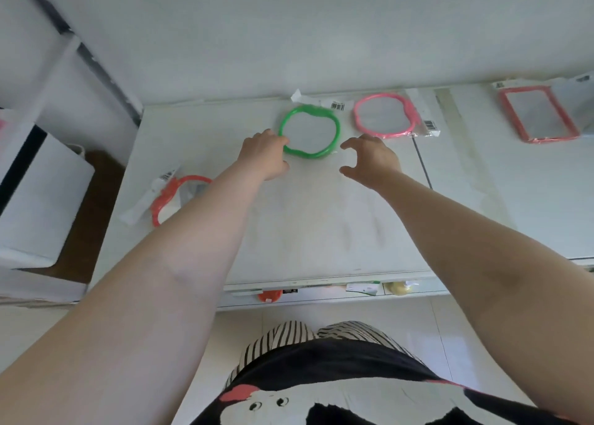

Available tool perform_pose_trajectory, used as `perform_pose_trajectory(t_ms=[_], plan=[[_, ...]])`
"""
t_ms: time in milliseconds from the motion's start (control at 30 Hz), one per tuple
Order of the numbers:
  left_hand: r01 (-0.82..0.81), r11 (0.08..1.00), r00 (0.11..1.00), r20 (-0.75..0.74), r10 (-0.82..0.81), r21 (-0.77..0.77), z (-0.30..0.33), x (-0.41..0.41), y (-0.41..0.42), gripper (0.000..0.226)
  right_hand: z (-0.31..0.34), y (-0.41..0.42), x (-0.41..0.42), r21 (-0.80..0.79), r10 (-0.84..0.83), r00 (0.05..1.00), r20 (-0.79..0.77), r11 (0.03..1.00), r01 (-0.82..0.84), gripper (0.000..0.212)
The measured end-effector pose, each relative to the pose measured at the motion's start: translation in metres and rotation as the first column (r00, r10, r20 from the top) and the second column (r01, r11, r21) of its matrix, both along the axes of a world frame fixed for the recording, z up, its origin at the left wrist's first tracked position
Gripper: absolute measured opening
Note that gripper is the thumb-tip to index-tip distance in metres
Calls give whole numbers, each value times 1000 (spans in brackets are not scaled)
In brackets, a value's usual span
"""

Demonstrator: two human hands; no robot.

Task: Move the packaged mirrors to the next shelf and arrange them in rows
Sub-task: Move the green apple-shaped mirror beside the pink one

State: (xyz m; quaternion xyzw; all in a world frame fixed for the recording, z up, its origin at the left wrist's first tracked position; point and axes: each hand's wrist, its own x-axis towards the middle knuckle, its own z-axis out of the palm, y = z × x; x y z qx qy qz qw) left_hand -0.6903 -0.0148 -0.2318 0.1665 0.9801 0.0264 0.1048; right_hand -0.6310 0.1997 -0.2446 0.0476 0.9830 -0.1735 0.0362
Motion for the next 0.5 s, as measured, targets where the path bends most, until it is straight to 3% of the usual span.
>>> perform_pose_trajectory(t_ms=[100,200,367,500], plan=[[-18,1000,1000,7,18,11,-13,-19,-1,56,-10,-3,-17,-2,-36,999,12,999,36,55],[-61,996,998,38,59,63,-33,-38,1,49,-23,-5,-36,-118,-161,987,24,980,163,57],[-267,904,948,258,185,335,-62,-52,15,57,-42,-18,-57,-405,-342,933,110,842,356,65],[-366,836,926,251,283,408,-75,-58,27,57,-54,-25,-68,-528,-421,893,160,728,438,68]])
